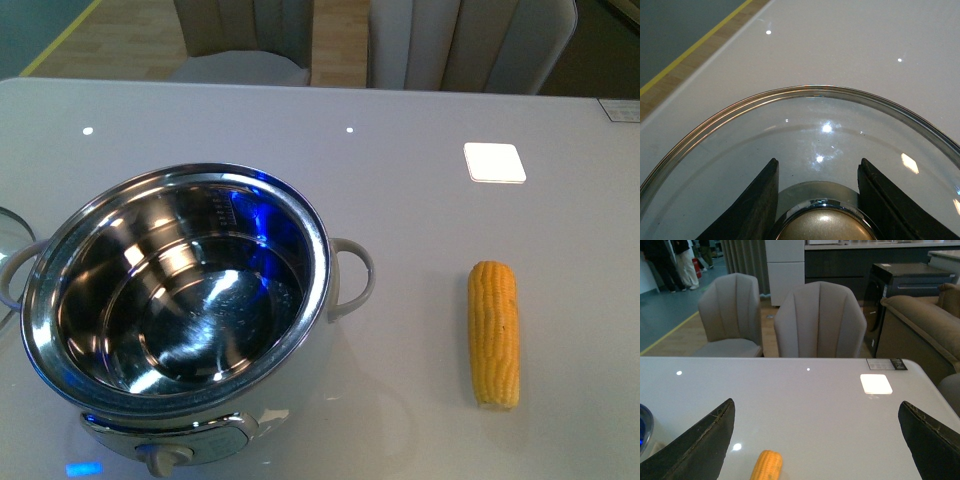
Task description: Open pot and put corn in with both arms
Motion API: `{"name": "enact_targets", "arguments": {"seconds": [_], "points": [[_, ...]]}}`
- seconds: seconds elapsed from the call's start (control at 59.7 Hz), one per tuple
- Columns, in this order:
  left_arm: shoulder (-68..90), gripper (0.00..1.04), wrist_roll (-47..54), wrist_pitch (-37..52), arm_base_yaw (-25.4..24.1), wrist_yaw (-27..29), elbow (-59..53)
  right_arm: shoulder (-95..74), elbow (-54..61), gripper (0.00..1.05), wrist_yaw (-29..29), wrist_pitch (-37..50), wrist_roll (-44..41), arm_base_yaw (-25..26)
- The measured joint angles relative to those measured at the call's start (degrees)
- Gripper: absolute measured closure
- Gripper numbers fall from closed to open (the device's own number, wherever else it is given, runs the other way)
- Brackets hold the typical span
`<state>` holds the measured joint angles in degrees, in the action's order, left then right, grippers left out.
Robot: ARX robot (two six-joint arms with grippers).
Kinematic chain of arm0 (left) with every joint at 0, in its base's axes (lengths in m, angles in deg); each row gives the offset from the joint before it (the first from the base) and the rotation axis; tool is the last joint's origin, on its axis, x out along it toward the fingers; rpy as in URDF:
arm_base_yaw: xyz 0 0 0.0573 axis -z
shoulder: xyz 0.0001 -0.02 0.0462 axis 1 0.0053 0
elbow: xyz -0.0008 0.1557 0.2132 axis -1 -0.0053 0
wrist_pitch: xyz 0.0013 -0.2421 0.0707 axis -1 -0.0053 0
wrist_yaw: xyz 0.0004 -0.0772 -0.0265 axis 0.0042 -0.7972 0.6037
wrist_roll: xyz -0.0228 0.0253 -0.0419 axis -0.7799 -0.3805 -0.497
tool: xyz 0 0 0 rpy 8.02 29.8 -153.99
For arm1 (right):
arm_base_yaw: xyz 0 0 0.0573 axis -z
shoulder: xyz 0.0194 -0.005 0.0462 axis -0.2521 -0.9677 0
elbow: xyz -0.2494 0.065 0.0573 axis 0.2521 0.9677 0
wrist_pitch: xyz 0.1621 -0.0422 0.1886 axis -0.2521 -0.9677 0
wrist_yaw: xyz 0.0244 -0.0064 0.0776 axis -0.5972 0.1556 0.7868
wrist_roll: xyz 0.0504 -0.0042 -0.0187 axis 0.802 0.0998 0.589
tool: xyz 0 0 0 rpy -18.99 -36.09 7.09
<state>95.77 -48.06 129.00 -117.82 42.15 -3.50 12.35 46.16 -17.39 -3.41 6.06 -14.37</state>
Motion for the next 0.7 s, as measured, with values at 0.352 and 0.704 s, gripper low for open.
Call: {"name": "enact_targets", "arguments": {"seconds": [0.352, 0.704], "points": [[0.85, 0.49, -1.73, -1.38, 0.04, 0.63, 1.2, 0.02, 0.0, 0.09, 0.0, 0.0, 0.0, 0.0], [-16.39, 0.08, -5.55, 0.31, 0.48, 0.61, -10.62, 0.0, 0.0, 0.09, 0.02, 0.0, 0.0, 0.0]]}}
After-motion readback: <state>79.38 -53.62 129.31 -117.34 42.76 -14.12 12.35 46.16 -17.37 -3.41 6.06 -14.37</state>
